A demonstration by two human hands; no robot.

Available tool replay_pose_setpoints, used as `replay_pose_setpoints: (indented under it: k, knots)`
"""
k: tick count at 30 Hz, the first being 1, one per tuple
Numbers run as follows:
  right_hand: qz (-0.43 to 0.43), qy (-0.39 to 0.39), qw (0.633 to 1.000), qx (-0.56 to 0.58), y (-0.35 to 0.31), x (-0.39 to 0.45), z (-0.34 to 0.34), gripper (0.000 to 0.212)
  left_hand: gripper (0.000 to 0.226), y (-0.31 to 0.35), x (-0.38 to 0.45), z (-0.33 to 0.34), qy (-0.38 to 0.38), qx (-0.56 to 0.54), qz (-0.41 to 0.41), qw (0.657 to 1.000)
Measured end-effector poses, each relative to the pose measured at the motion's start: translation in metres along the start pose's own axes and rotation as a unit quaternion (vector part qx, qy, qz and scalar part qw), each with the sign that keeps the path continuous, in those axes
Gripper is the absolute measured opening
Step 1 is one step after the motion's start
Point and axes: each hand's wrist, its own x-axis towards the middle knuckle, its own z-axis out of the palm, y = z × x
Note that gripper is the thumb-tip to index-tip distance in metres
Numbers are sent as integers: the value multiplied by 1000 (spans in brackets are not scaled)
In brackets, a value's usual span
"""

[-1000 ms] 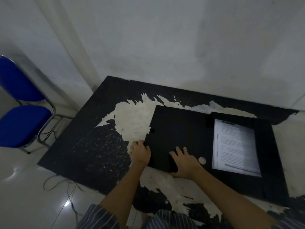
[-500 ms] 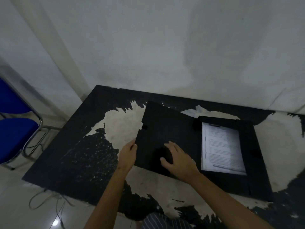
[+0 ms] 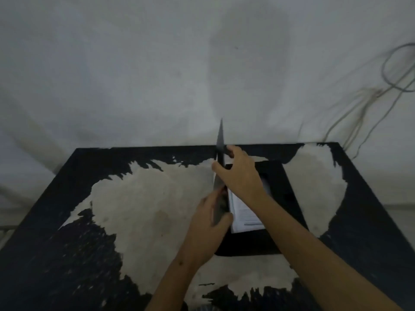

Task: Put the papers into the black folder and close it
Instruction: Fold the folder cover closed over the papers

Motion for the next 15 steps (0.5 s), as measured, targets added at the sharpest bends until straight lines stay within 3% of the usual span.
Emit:
replay_pose_setpoints:
  k: [3,7,12,15]
  knots:
    - [2,-31,999,-38,27,4,-30,77,55,-4,12,40,-119,48,14,992]
    - [27,-39,998,-45,65,2,-52,72,54,-21,29,81,-205,190,5,960]
    - [112,3,993,-25,127,3,-69,56,53,-47,53,111,-207,287,77,932]
    - [150,-9,987,-54,164,1,-71,54,67,-64,69,128,-216,352,108,904]
